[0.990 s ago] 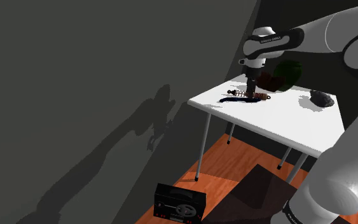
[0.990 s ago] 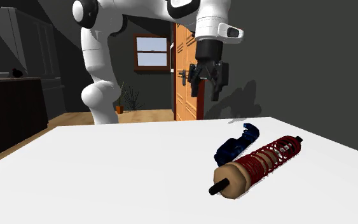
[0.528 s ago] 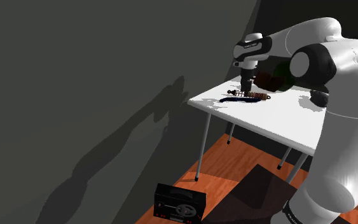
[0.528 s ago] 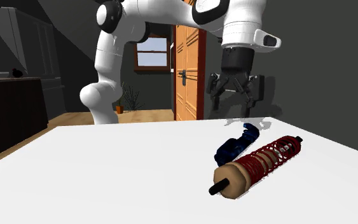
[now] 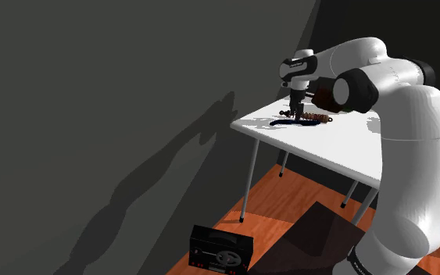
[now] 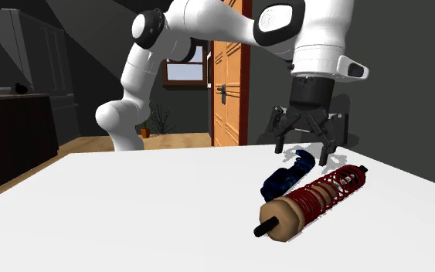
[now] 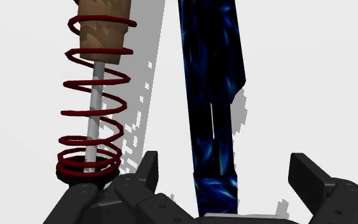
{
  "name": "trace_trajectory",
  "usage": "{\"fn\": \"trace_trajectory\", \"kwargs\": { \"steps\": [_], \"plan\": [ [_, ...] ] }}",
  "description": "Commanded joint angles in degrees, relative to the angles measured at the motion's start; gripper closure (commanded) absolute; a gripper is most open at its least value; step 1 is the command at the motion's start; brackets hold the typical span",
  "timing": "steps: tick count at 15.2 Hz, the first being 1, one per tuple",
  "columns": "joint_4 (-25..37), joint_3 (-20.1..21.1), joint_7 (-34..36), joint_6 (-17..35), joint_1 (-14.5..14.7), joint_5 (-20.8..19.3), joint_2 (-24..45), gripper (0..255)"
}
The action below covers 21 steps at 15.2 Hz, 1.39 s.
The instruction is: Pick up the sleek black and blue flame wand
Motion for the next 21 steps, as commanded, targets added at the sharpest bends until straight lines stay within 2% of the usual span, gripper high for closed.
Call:
{"fn": "trace_trajectory", "kwargs": {
  "steps": [1, 5, 6, 15, 21],
  "plan": [
    [-0.8, 0.1, -0.1, 1.3, -0.1, 0.2, 0.5, 0],
    [-1.8, 0.2, -0.1, 2.4, 0.0, 0.3, 0.7, 0],
    [-1.8, 0.2, -0.1, 2.4, 0.0, 0.3, 0.6, 255],
    [-1.8, 0.2, -0.1, 2.4, 0.0, 0.3, 0.7, 255],
    [2.0, -0.1, -0.2, -1.9, -0.3, 0.0, 0.0, 255]
  ]
}}
